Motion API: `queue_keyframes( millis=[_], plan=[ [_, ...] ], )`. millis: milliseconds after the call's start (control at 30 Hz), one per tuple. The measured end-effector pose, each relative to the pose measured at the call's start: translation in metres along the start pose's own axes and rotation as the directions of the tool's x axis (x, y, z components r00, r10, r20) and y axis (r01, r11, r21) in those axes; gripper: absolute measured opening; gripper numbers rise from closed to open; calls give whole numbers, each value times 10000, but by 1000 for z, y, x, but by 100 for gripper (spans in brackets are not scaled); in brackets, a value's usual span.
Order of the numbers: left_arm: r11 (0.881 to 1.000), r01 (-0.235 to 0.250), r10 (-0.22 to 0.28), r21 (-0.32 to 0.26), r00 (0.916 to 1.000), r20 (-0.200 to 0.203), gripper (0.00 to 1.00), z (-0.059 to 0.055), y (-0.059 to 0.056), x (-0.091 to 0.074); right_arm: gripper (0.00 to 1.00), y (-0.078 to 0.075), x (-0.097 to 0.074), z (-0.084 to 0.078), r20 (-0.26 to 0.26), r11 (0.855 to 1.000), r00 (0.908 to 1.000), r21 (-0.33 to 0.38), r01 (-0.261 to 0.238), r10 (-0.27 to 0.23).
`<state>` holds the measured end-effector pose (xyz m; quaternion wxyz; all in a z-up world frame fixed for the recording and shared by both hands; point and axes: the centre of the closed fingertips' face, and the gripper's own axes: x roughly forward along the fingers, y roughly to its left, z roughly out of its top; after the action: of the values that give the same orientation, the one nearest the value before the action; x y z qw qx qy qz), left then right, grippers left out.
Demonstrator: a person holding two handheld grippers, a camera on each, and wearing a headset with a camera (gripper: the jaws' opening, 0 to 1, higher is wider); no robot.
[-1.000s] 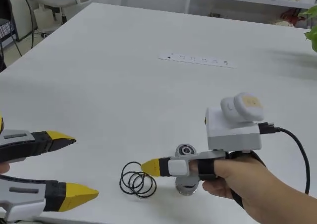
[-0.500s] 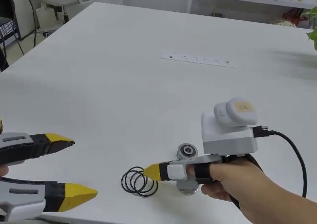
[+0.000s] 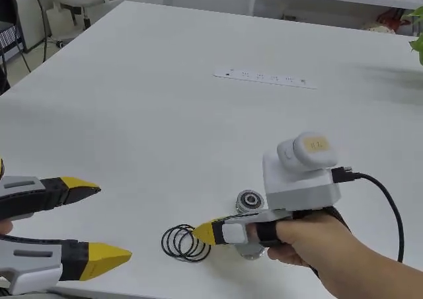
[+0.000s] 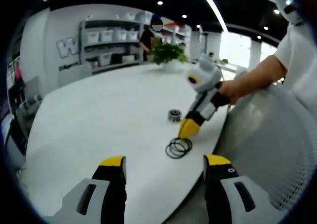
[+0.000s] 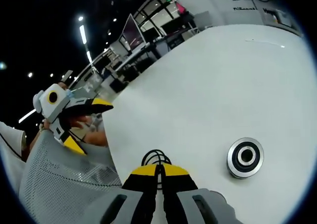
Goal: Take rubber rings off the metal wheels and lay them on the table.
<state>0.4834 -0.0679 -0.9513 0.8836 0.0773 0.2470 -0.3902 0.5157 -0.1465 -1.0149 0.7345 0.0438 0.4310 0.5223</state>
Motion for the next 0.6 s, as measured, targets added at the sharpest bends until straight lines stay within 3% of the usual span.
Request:
queue_keyframes(
  millis=[267,433,600],
  plan=[
    [10000,-17,17,-36,10000,1,63,0,0,-1,0,1,1,-1,-238,9932,9992,-1127,292,-321],
    [10000,-26,27,-29,10000,31,63,1,0,-1,0,1,0,4,-12,9942,9996,-1034,279,-282],
    [10000,-9,9,1,10000,4,63,0,-1,-1,3,0,1,0,-184,9942,9994,-1043,266,-287]
  ],
)
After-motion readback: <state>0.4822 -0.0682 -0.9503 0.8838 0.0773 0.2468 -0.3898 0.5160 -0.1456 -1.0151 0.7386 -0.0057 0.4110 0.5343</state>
